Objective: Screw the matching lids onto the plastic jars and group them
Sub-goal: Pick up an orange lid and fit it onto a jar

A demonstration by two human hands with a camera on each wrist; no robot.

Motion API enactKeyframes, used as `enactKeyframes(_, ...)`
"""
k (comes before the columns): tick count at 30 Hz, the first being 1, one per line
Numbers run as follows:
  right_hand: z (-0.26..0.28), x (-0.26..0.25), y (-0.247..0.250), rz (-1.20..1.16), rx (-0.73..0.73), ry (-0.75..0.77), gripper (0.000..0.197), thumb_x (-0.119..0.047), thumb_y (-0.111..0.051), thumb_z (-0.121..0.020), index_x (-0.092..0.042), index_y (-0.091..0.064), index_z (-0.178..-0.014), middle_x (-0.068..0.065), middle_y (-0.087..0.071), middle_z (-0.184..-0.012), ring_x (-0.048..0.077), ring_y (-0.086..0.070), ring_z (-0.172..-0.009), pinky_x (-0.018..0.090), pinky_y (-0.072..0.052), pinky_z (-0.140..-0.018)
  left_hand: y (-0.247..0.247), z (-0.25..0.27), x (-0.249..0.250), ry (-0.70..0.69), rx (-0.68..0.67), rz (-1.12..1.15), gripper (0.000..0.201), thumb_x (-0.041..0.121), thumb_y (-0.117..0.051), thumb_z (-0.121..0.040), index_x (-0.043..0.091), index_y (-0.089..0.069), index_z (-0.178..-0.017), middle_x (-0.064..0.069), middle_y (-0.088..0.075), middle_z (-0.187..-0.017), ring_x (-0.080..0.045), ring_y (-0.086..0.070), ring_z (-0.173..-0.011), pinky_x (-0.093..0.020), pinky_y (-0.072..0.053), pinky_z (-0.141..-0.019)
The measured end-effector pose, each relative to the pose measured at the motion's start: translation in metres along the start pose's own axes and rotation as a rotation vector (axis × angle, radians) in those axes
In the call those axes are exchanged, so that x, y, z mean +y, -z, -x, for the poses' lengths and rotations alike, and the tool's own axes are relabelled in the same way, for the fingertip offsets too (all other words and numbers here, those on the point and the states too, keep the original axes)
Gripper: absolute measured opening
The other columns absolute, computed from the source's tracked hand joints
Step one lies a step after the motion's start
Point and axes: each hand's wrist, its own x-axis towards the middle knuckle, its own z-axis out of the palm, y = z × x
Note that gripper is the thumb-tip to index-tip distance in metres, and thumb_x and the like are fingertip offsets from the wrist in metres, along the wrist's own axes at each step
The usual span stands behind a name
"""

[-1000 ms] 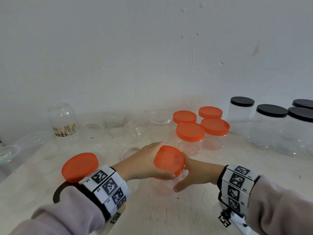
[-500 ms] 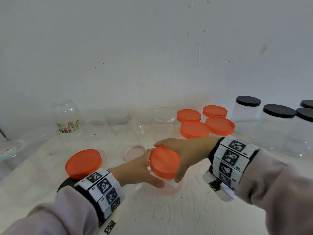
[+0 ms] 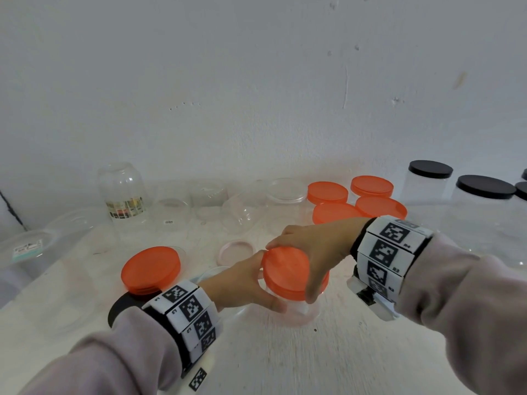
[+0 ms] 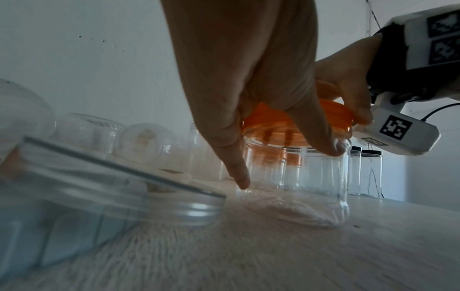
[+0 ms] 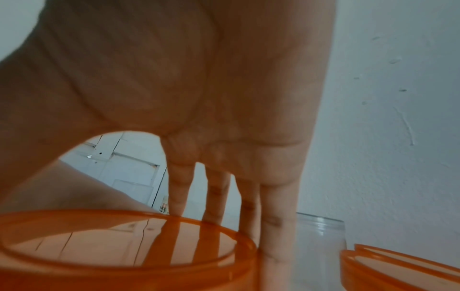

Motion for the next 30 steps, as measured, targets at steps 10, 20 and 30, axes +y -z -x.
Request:
enactKeyframes(10, -0.002, -0.002, -0.016, 0.054, 0.076, -0.147, 0.118, -0.089, -0.059, -0.054, -0.032, -0.016, -0.148, -0.003, -0.031, -0.142, 0.024, -0.045, -0.124, 0.037, -0.043, -0.088, -0.001, 0.001, 0.001, 0.017, 0.023, -0.014, 0.097, 0.022, -0.089, -0.062, 0.024, -0.033, -0.142, 0.010, -0.051, -0.135, -0.011, -0.046, -0.127, -0.036, -0.038, -0.109)
enactKeyframes(20, 0.007, -0.003, -0.007, -0.012, 0.064, -0.077, 0.102, -0.074, -0.070, -0.060, -0.047, -0.018, -0.143, -0.010, -0.033, -0.133, 0.020, -0.051, -0.113, 0.039, -0.046, -0.092, -0.003, 0.003, 0.004, 0.029, 0.025, -0.007, 0.094, 0.019, -0.087, -0.065, 0.024, -0.033, -0.141, 0.010, -0.050, -0.134, -0.010, -0.046, -0.126, -0.032, -0.038, -0.108)
enactKeyframes(30, 0.014, 0.000, 0.000, -0.054, -0.029, -0.073, 0.104, -0.048, -0.078, -0.072, -0.052, -0.006, -0.146, -0.014, -0.019, -0.149, 0.023, -0.032, -0.134, 0.040, -0.039, -0.101, -0.004, 0.003, 0.005, 0.054, 0.026, -0.001, 0.094, 0.018, -0.087, -0.064, 0.024, -0.033, -0.140, 0.010, -0.050, -0.134, -0.010, -0.046, -0.126, -0.034, -0.038, -0.109)
